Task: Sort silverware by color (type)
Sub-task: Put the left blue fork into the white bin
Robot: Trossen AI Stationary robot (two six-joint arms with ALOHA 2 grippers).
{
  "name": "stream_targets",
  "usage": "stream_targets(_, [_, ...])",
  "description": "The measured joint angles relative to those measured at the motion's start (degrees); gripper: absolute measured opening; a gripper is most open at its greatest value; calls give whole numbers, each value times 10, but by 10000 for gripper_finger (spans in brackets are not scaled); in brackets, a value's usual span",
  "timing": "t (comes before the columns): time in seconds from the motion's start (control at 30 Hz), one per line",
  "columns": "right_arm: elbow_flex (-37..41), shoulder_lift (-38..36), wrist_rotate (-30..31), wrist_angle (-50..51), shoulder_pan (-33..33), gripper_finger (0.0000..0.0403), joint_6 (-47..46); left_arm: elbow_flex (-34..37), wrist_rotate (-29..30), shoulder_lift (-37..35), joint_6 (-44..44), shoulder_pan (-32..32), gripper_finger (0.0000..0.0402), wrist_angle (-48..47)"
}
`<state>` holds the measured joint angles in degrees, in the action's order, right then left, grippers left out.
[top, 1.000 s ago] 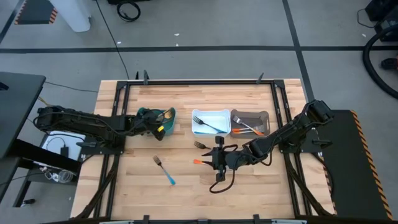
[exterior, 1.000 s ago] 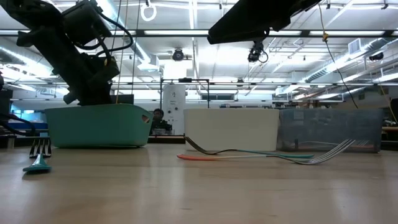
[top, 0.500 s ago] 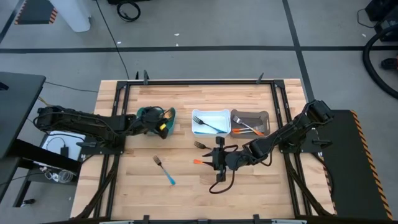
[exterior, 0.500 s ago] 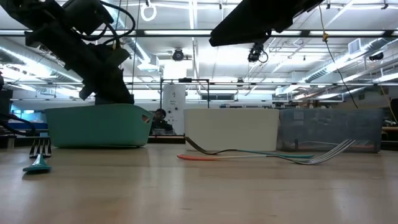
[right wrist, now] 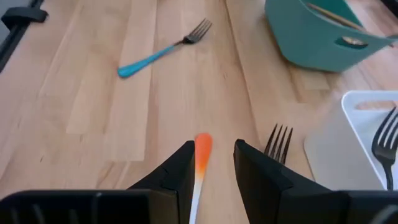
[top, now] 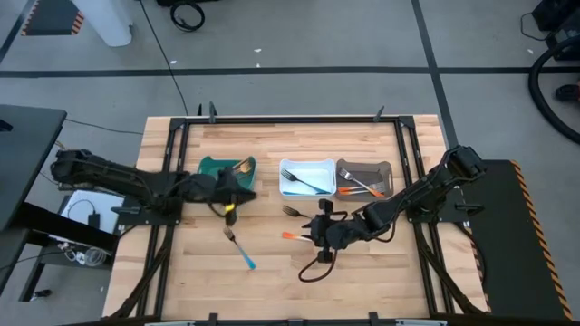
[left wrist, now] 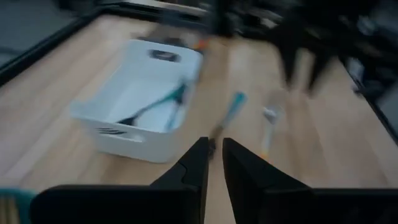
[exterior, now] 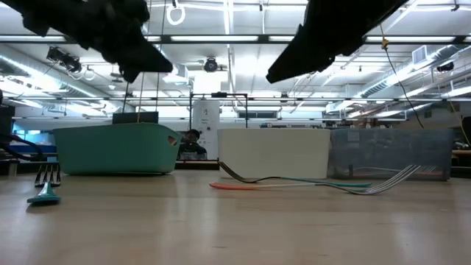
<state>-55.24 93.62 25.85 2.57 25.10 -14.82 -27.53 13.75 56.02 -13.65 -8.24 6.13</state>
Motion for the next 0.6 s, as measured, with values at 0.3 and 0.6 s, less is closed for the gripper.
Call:
stream_targets(0.3, [0,0,-17,18,-1,118,-11,1,-21,7,8,-95,53,-8])
stream_targets(0.6, [0,0,-35,23,-7,118,-6,2,-25,19,-12,-160,53,-18])
